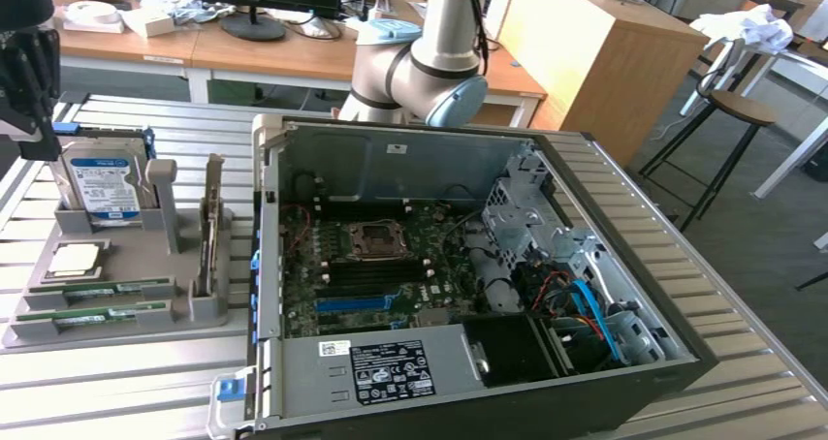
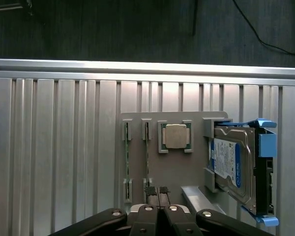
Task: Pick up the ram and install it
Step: 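Pick up the ram and move it above insertion slot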
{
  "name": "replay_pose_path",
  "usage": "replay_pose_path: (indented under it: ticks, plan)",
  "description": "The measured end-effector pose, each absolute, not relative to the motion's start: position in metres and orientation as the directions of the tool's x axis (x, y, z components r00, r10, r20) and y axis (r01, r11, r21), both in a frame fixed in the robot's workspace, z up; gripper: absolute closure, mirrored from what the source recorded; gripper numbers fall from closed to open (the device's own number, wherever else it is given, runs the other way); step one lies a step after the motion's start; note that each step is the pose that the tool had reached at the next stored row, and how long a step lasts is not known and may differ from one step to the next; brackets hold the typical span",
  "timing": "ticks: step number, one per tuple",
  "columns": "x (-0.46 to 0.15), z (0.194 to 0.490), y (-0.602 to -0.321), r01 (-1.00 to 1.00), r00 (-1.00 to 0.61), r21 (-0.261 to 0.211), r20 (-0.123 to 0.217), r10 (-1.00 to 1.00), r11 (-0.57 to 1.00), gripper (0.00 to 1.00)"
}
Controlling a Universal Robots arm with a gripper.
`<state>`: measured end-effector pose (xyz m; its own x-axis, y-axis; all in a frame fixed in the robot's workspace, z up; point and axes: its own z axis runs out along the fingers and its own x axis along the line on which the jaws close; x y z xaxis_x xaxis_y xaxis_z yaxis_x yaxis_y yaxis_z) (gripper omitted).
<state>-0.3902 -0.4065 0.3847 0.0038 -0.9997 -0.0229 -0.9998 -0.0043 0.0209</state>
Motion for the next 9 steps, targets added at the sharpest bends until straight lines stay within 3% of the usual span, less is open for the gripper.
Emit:
replay_pose_path:
  ticks: [9]
  plan:
    - [-0.3896,0.3846,-0.4064,-1.0,0.007,0.014,-0.023,-1.0,-0.008,0.9]
